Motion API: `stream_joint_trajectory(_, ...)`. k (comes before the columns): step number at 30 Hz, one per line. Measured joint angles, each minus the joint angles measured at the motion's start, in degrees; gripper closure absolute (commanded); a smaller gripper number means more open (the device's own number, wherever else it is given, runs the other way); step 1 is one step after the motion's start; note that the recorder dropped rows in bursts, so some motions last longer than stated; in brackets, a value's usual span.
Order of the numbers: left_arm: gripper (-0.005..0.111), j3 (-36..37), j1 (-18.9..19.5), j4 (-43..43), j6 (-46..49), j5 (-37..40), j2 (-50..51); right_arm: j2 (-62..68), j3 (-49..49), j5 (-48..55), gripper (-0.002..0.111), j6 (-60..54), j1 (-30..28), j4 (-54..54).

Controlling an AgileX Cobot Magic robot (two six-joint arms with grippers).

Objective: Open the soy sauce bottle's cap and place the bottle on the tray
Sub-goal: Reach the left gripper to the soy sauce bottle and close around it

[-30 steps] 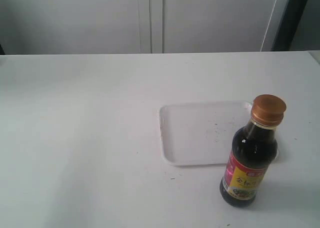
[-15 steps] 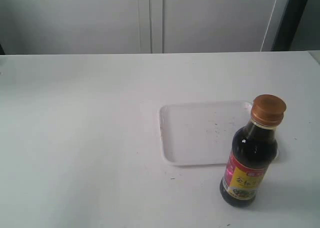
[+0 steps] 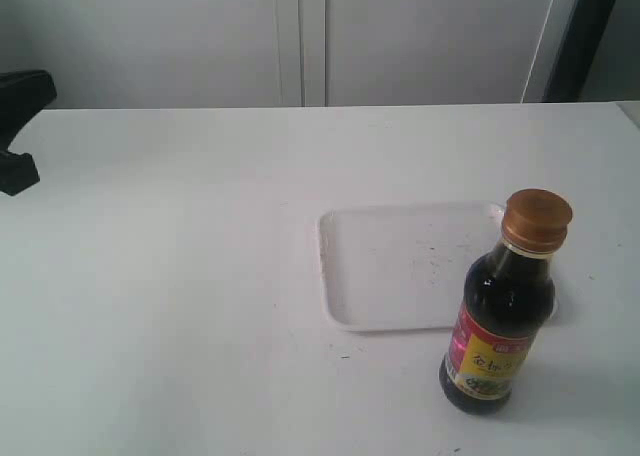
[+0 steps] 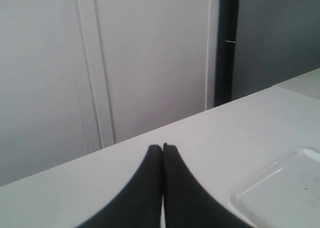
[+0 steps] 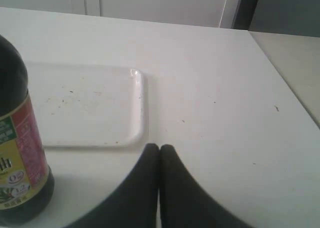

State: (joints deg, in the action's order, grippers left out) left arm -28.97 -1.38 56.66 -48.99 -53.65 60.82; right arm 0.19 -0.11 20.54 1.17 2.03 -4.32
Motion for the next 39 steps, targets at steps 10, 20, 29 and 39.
stream_joint_trajectory(10,0.107,0.0,-6.0,0.6,0.4,-2.9,4.0,0.0,0.0,0.0,0.108,0.0,0.0,0.0)
stream_joint_trajectory(20,0.107,-0.7,-11.9,1.6,2.2,-7.3,8.5,0.0,0.0,0.0,0.108,0.0,0.0,0.0)
stream_joint_trajectory(29,0.107,-0.7,-14.9,1.9,5.4,-15.2,13.5,0.0,0.0,0.0,0.108,0.0,0.0,0.0)
stream_joint_trajectory(39,0.107,-0.8,-20.2,2.1,11.0,-15.5,19.5,0.0,0.0,0.0,0.108,0.1,0.0,0.0)
